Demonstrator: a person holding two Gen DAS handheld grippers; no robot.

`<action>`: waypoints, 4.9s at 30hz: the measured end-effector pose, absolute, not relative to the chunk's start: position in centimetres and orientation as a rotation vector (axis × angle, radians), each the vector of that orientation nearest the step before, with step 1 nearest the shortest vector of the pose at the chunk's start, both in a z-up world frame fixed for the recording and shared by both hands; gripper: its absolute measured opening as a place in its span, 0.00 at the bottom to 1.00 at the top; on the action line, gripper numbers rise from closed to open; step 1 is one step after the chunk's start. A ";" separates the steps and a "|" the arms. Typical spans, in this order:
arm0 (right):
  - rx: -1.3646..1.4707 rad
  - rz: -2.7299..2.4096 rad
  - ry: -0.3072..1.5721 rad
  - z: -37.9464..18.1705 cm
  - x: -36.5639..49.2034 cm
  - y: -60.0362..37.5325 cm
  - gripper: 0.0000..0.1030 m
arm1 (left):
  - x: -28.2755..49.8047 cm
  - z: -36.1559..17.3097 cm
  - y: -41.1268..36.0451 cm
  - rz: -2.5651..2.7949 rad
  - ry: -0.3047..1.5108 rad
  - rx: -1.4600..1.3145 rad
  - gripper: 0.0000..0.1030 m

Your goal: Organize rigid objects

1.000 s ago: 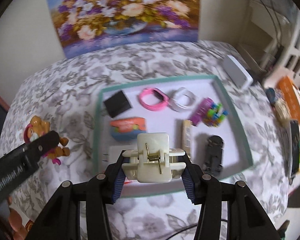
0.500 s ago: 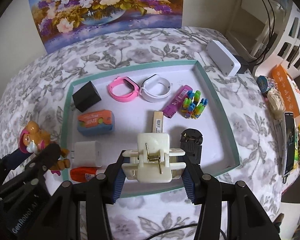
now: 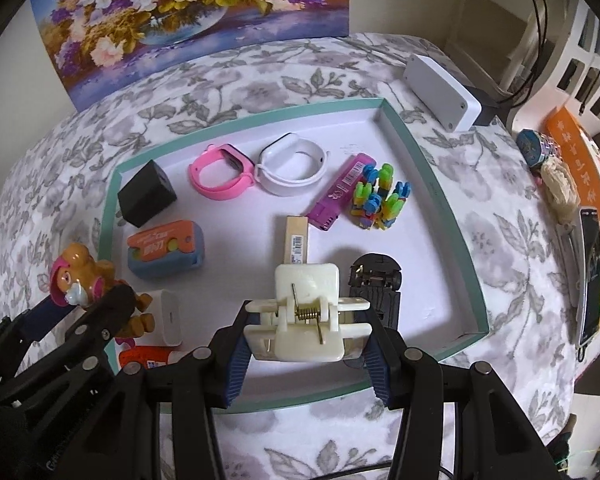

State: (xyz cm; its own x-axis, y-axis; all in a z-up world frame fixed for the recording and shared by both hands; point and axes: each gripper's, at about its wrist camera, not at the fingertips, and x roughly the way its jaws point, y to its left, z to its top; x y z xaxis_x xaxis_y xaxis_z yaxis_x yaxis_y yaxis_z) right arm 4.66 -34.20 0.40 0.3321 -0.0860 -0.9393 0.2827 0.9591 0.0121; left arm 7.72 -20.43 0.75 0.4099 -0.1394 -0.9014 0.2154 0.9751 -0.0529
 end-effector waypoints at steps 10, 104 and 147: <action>0.197 -0.252 1.222 0.0 4.7 -34.6 0.52 | 8.0 0.1 -20.5 -0.242 1.147 0.050 0.60; -0.011 -0.183 1.159 1.4 -0.7 -26.8 1.00 | 2.6 0.6 -6.2 0.076 1.204 -0.053 0.95; 0.019 -0.183 1.148 1.4 0.4 -27.8 1.00 | 3.0 0.0 -6.3 0.115 1.250 0.023 0.95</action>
